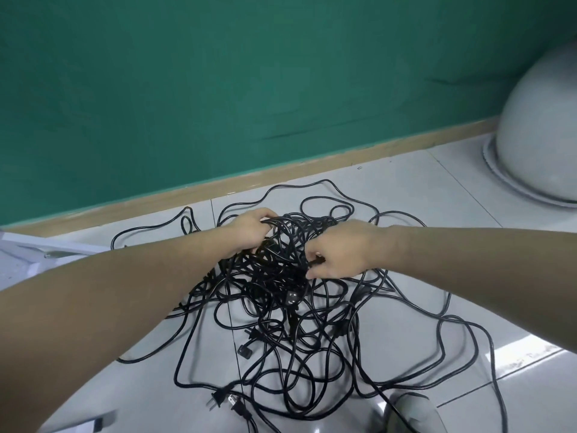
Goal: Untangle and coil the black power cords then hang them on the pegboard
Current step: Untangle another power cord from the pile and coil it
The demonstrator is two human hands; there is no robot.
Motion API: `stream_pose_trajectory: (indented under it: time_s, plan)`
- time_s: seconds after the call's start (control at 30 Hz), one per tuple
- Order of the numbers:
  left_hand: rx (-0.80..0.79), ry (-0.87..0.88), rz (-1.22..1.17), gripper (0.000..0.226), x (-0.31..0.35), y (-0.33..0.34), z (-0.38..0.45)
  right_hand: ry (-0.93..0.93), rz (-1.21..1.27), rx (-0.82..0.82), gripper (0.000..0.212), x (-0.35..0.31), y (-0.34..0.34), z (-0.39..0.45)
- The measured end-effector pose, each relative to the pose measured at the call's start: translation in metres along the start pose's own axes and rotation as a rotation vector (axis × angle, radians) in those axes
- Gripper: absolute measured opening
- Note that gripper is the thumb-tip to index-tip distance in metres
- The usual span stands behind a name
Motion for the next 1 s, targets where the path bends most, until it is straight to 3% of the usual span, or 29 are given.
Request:
stream_pose_trajectory:
  time_s: [0.07,0.13,0.23,0.4,0.53,0.63,0.73,0.8,0.9,1.0]
  plan:
    - [-0.049,0.165,0.078,0.056,0.017,0.005,-0.008,0.013,0.057,0.078,0.031,0.004,-0.011,0.000]
    - [-0.071,0.387,0.169,0.070,0.037,0.010,-0.029,0.030,0.289,0.156,0.029,0.016,-0.022,0.000]
    - [-0.111,0.602,0.386,0.057,0.044,0.027,-0.057,0.023,0.637,0.311,0.025,0.034,-0.038,-0.007]
    - [-0.187,0.548,0.438,0.032,0.025,0.039,-0.045,-0.043,0.988,0.480,0.025,0.040,-0.053,-0.030]
    - [-0.111,0.489,0.519,0.055,0.028,0.018,-0.032,-0.032,1.173,0.589,0.031,0.063,-0.057,-0.034]
    - [-0.022,0.518,0.486,0.046,0.038,0.005,-0.034,0.123,1.267,0.541,0.034,0.095,-0.036,-0.029]
    - [-0.023,0.498,0.444,0.045,0.039,0.008,-0.038,0.327,0.907,0.417,0.026,0.120,-0.027,-0.026]
    - [-0.084,0.420,0.475,0.042,0.039,0.016,-0.037,0.353,0.572,0.357,0.026,0.112,-0.033,-0.023]
    - [-0.079,0.395,0.466,0.042,0.054,0.023,-0.039,0.121,0.169,0.350,0.039,0.052,-0.056,-0.013]
    - [-0.100,0.412,0.374,0.025,0.061,0.026,-0.041,0.015,-0.061,0.358,0.035,0.010,-0.060,0.000]
Point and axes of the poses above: each hand's wrist, its own z-axis towards the middle knuckle, its own y-axis out of the palm, x = y × z, the point moved 9 cm from there along z, towards the middle knuckle, and after that the axes turned 10 degrees about -z, right-handed, at the moved point
